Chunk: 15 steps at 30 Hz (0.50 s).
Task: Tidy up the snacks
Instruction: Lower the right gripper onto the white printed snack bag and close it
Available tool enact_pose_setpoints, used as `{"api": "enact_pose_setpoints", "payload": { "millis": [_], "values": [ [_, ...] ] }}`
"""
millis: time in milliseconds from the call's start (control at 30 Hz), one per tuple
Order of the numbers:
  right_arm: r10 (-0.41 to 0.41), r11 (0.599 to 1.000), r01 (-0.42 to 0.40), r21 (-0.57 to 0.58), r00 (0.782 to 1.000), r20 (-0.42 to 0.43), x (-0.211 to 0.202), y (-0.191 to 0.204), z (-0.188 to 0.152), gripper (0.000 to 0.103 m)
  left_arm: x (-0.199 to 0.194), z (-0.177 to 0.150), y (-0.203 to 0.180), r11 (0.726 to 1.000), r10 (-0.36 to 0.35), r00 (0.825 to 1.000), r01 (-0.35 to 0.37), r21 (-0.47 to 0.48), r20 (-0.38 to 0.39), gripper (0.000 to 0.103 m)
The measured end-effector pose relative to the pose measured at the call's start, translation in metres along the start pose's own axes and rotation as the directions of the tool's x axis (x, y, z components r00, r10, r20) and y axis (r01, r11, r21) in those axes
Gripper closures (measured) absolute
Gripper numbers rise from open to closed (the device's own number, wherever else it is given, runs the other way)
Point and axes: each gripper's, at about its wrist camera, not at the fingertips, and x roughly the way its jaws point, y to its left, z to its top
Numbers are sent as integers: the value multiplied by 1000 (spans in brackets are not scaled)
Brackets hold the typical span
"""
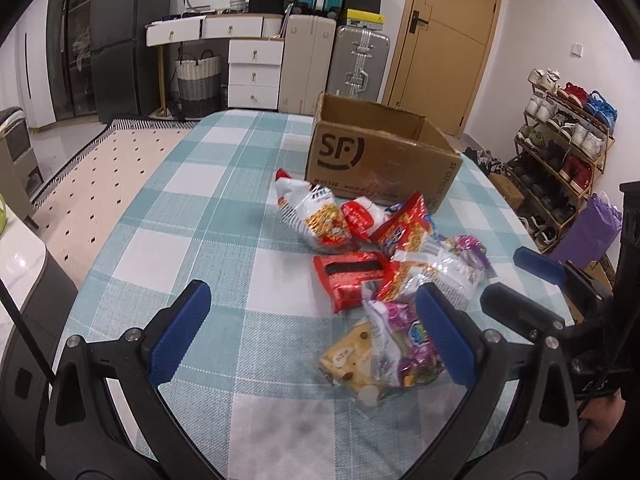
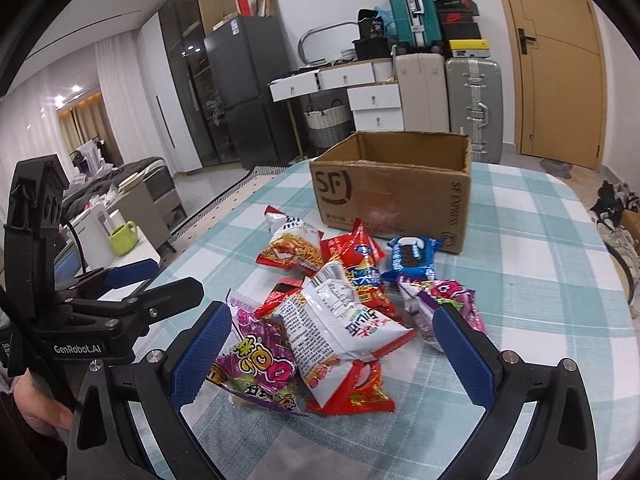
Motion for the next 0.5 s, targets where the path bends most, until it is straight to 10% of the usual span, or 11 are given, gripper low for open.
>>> {"api": "enact_pose_setpoints", "payload": {
  "millis": [500],
  "values": [
    [43,999,-45,-17,994,-98,58,4,0,1,12,-11,27,999,-2,999,1,-47,-35,1]
  ]
}}
